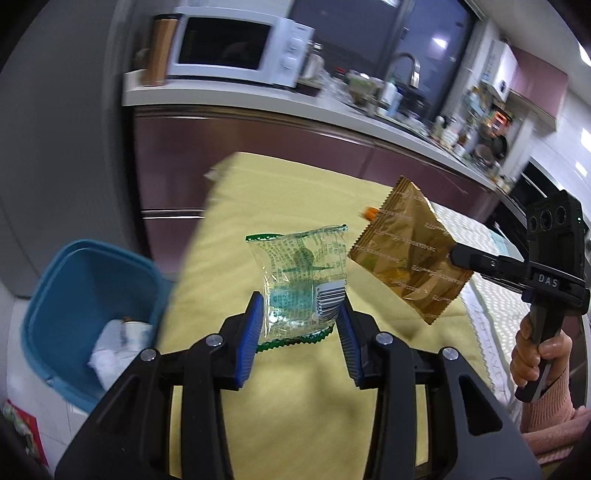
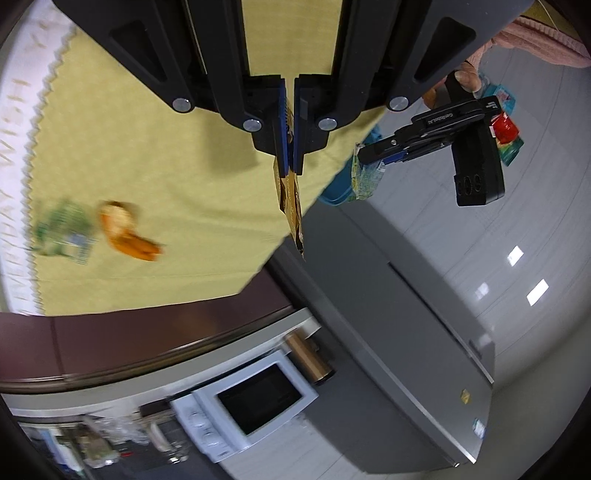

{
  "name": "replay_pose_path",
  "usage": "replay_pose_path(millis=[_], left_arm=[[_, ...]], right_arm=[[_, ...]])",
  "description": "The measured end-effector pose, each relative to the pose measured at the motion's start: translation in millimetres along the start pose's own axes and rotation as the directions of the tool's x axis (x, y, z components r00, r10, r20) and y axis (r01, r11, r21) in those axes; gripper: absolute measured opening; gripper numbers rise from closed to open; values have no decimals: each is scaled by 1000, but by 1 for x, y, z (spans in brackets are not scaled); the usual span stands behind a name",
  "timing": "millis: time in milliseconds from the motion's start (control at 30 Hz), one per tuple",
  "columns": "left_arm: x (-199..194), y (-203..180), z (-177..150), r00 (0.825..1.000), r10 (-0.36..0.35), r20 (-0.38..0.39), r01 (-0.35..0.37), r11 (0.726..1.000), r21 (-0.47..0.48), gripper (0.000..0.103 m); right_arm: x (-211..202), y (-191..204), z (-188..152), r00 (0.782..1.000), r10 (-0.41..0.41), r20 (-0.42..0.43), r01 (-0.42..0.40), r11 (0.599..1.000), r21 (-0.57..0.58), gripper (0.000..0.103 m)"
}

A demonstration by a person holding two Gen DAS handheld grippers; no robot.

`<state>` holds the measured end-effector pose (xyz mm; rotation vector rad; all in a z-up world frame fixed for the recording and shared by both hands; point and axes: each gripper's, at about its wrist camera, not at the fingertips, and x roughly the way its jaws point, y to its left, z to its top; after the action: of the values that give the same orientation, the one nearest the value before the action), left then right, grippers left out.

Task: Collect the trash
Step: 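Lift both wrappers and carry them to the blue bin, then open both tools to drop the wrappers into the blue bin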

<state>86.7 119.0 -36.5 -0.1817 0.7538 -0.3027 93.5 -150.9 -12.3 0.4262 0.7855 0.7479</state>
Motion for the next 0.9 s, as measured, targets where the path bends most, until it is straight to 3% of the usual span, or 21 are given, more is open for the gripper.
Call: replay_pose_path(millis=[267, 500, 900], left_arm=[[-33, 72, -1, 992, 120, 42, -115, 988, -99, 39], [-42, 126, -8, 979, 200, 31, -192, 967, -169, 39], [-28, 167, -26, 969, 244, -32, -245, 939, -241, 39]], right_arm=[[61, 41, 17, 991, 105, -82, -109, 993, -49, 2], [109, 69, 27, 975, 162, -151, -172, 984, -50, 2], [172, 100, 27, 950, 185, -251, -204, 978, -52, 2]])
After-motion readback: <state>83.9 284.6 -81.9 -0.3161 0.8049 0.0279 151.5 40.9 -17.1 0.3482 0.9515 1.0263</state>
